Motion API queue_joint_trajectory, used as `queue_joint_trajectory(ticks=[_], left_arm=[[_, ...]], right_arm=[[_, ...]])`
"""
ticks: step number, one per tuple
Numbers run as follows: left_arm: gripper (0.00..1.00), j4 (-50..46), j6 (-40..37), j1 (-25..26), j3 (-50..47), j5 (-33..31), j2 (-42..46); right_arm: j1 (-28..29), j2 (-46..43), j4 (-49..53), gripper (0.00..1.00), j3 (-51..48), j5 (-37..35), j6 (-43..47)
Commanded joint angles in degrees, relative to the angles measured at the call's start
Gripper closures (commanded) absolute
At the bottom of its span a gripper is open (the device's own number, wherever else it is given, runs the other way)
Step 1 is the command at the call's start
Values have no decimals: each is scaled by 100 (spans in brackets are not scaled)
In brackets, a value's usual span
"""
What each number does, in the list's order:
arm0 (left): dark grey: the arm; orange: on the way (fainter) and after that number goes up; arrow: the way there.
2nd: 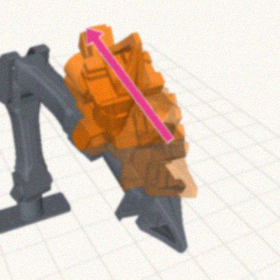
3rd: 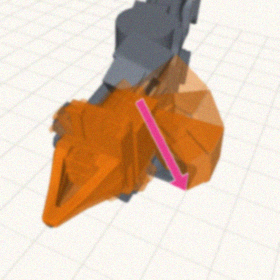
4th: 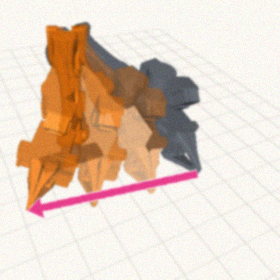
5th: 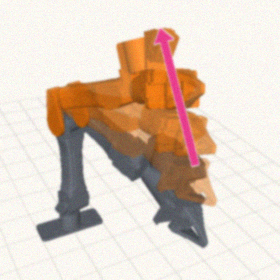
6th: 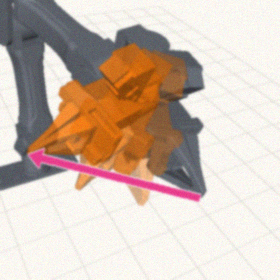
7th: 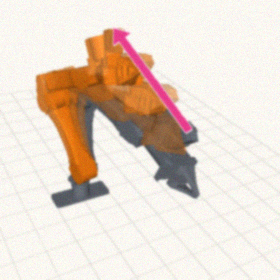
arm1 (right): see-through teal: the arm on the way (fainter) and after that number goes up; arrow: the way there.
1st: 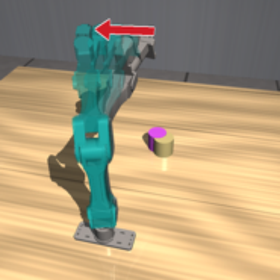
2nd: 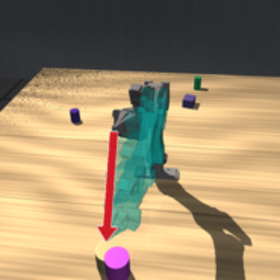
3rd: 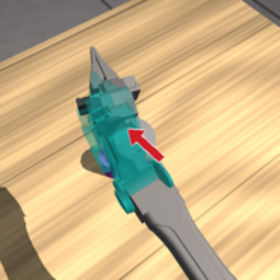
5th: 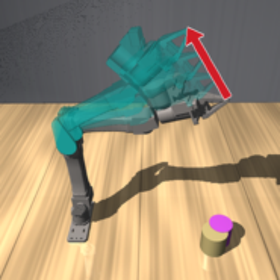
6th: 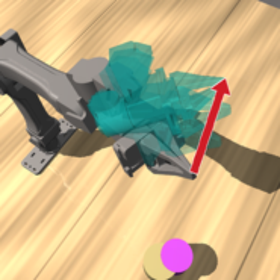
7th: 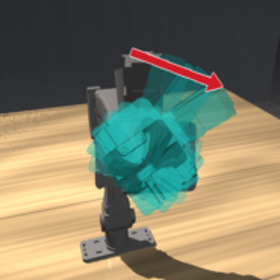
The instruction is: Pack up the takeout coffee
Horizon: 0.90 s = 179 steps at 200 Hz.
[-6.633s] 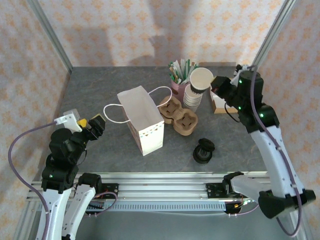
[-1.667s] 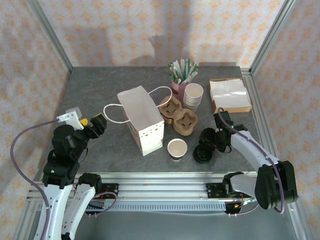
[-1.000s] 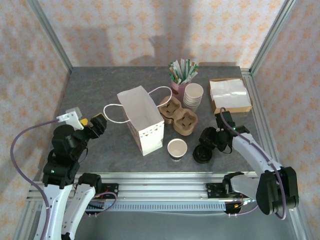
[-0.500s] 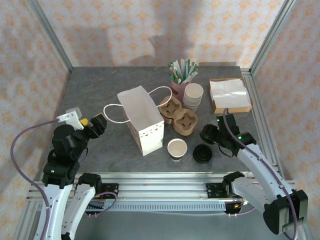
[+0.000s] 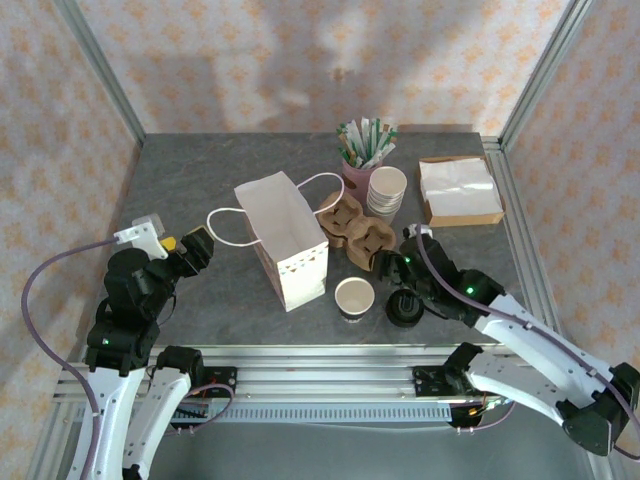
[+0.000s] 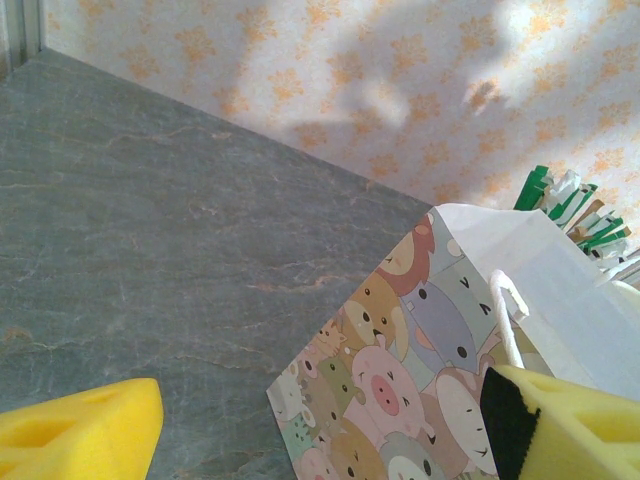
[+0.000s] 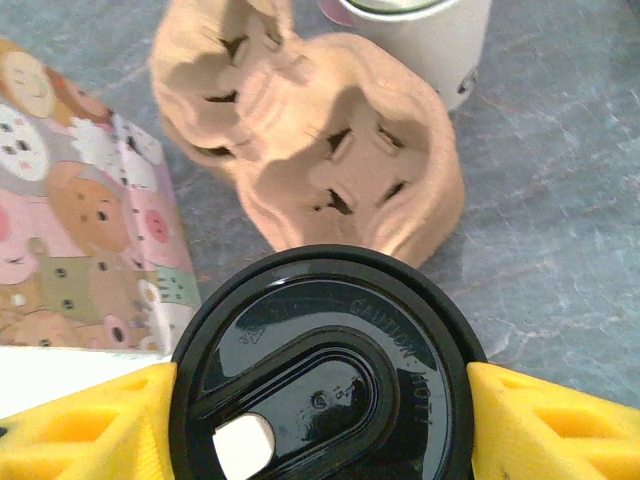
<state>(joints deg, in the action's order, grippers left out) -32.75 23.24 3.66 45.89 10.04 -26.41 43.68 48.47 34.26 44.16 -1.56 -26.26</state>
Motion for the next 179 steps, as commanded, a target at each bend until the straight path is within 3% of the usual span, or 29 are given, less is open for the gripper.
queue_joint_trajectory(ticks=[1, 102, 179], left_arm=[[16, 11, 122, 29, 10, -46, -15], [17, -1991, 699, 99, 544, 604, 318], [17, -2314, 1130, 103, -79, 2160, 329]], right_arm=[[267, -120, -190, 33, 145, -340, 81], [1637, 79, -424, 33, -73, -879, 227], [2148, 317, -497, 32, -284, -1047, 227]])
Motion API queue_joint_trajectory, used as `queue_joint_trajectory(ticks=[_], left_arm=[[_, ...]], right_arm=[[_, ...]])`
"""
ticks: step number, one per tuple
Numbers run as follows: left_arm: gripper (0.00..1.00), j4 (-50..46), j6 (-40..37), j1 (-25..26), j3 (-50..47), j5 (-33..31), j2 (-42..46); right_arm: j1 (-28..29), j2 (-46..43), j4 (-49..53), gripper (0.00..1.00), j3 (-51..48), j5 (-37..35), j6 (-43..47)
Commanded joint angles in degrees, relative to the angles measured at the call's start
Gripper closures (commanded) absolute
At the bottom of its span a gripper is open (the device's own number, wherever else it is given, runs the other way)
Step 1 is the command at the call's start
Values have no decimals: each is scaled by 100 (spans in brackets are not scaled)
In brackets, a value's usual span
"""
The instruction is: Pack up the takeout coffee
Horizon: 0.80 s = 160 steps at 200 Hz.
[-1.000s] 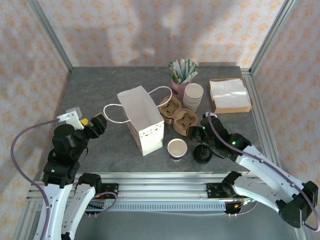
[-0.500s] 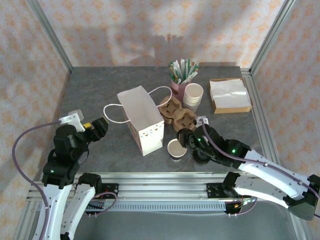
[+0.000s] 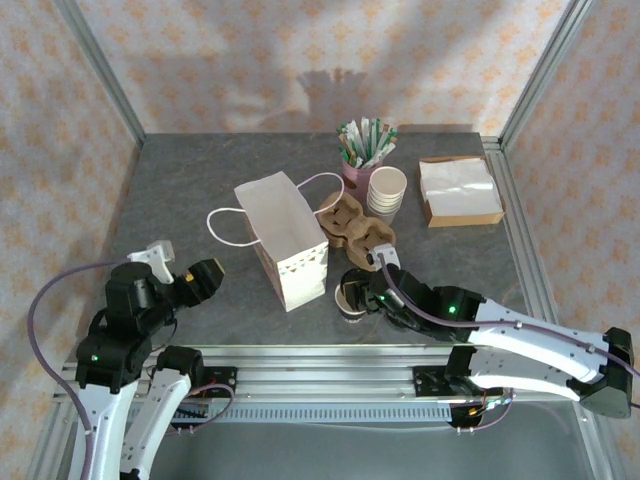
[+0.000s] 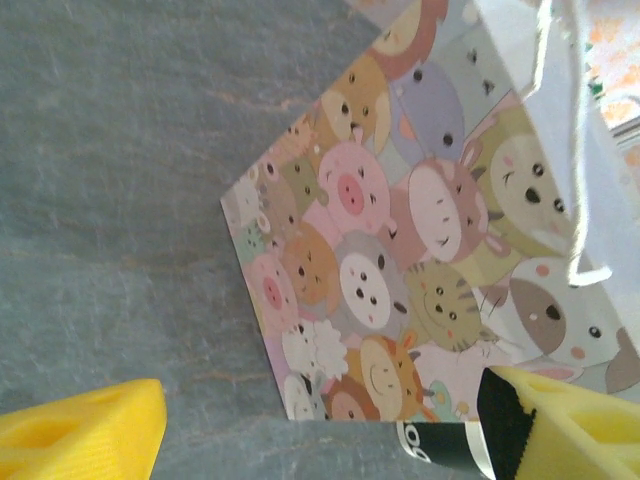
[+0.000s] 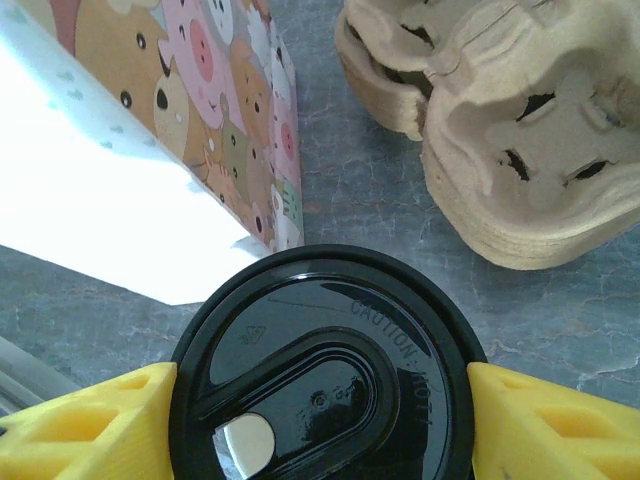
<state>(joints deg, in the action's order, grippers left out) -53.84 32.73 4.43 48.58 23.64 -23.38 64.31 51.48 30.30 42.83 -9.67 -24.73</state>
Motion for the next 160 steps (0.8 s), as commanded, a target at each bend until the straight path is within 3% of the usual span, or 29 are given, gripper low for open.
queue_joint_trajectory(ticks=[1, 32, 74, 105, 160], left_arm=[[17, -187, 190, 29, -370, 835, 21], [17, 96, 451, 39, -959, 1477, -106], [19, 486, 962, 298, -1426, 1402, 134], [21, 1101, 1358, 1114, -1919, 1029, -44], [21, 1934, 1391, 2990, -1852, 51, -1366]], right_arm=[[92, 13, -103, 32, -156, -232, 74], [99, 34, -82, 32, -227, -242, 87], [117, 150, -222, 32, -284, -252, 118], [186, 295, -387, 32, -279, -259, 178], [235, 360, -449, 32, -310, -323, 178]])
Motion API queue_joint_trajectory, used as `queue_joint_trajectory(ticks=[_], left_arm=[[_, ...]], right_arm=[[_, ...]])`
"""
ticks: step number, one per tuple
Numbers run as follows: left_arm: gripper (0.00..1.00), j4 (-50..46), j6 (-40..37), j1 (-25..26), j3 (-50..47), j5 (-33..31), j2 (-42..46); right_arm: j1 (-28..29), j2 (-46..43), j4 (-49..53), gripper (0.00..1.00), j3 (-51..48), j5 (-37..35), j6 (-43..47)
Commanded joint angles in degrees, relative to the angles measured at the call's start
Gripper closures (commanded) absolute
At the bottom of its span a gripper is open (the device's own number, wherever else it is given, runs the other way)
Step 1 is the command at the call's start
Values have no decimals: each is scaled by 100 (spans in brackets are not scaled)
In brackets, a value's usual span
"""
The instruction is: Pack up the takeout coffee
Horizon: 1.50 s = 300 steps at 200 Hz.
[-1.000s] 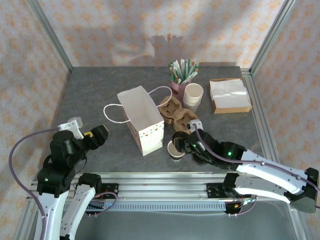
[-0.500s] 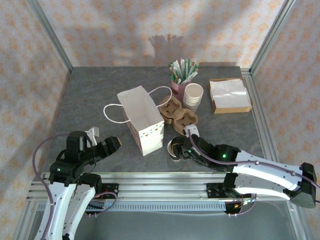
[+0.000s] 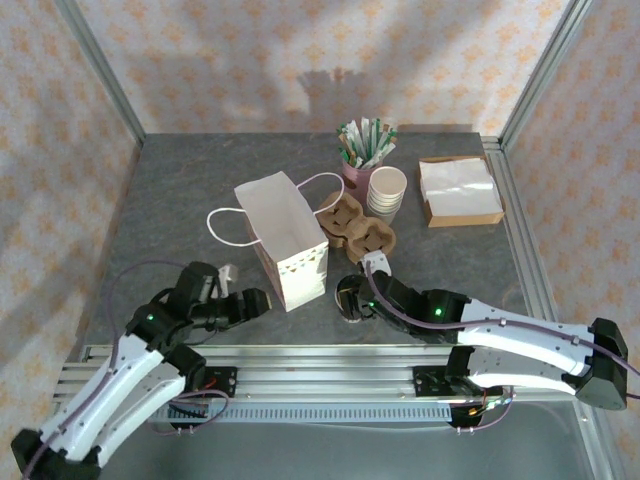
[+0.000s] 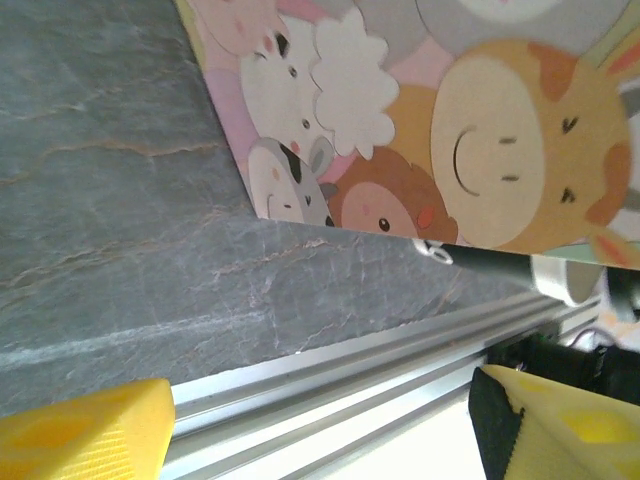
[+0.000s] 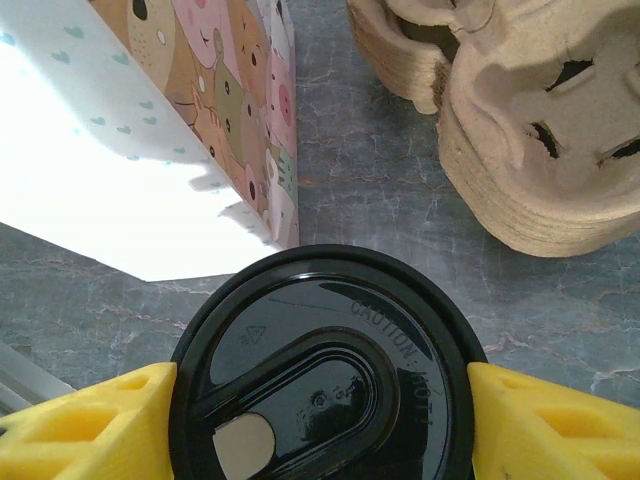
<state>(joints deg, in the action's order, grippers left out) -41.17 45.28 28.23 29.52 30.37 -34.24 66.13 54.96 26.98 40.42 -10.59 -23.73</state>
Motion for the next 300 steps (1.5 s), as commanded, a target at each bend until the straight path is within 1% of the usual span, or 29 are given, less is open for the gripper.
queue_joint_trajectory(ticks=[1, 15, 32, 57, 88, 106, 130, 166, 210, 267, 300], left_arm=[[21, 687, 142, 638, 54, -639, -295], [21, 866, 196, 969, 55, -748, -418], [20, 1127, 370, 1237, -9, -891, -478], [19, 1888, 746, 1661, -300, -1088, -593], [18, 2222, 837, 1927, -283, -1445, -937], [17, 2456, 942, 1950, -331, -1557, -1068], [16, 2651, 1098, 1961, -457, -1846, -1158], [16, 2713, 1203, 1967, -493, -2312, -1307], [16, 2631, 1263, 1959, -423, -2923, -1500], [16, 2570, 1209, 1949, -297, -3321, -1730], [16, 2608, 1241, 1878, -250, -3342, -1877]], right_arm=[[56, 14, -111, 32, -74, -232, 78], [54, 30, -90, 32, -85, -248, 87], [64, 57, -48, 32, -96, -234, 104], [80, 85, 0, 32, -114, -294, 123], [147, 161, -81, 32, -86, -321, 148], [240, 251, -77, 32, -35, -467, 173], [276, 320, -210, 32, -34, -435, 149], [271, 318, -122, 32, -39, -606, 125], [282, 330, -114, 32, -30, -623, 137], [300, 366, -182, 32, -35, -601, 108], [353, 359, -219, 32, -16, -659, 96]])
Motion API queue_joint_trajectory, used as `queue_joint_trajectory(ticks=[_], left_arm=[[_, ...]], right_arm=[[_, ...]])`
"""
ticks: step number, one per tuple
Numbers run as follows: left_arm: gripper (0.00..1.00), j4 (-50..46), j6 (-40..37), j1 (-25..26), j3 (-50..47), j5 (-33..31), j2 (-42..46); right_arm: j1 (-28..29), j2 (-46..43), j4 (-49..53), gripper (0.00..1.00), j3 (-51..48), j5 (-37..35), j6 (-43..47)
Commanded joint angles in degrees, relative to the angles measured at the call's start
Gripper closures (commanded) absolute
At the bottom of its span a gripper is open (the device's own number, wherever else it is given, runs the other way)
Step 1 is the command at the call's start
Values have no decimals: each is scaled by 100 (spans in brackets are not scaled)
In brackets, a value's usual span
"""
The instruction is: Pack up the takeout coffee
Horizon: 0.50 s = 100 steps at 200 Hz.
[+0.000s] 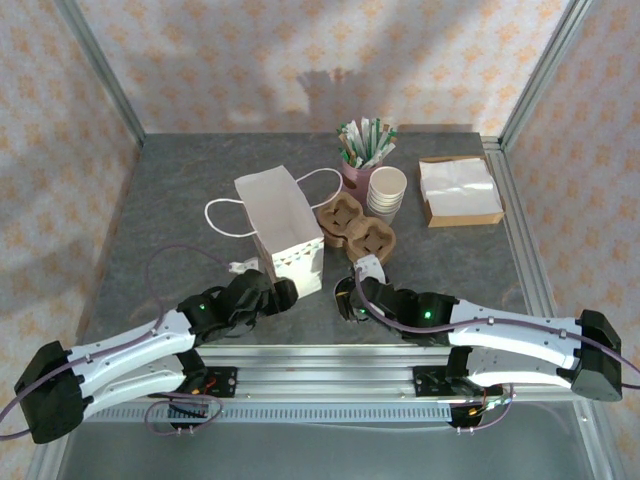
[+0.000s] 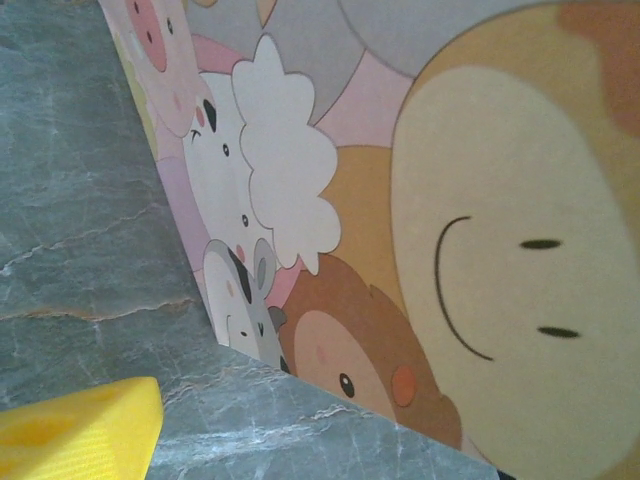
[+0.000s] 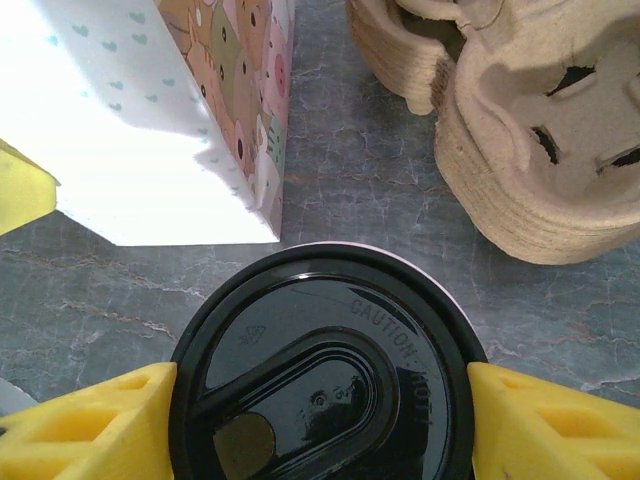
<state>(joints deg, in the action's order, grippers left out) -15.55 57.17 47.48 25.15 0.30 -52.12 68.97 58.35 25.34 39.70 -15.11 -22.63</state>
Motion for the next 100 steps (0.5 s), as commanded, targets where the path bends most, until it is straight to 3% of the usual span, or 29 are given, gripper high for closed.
queue_joint_trajectory(ticks=[1, 66, 100], left_arm=[[16, 45, 50, -51, 190, -336, -97], [16, -262, 350, -55, 52, -118, 386], [17, -775, 136, 73, 95, 171, 714]], right_arm=[[71, 19, -60, 32, 55, -209, -13], [117, 54, 25, 32, 81, -336, 27], [117, -20, 273, 32, 160, -471, 52]])
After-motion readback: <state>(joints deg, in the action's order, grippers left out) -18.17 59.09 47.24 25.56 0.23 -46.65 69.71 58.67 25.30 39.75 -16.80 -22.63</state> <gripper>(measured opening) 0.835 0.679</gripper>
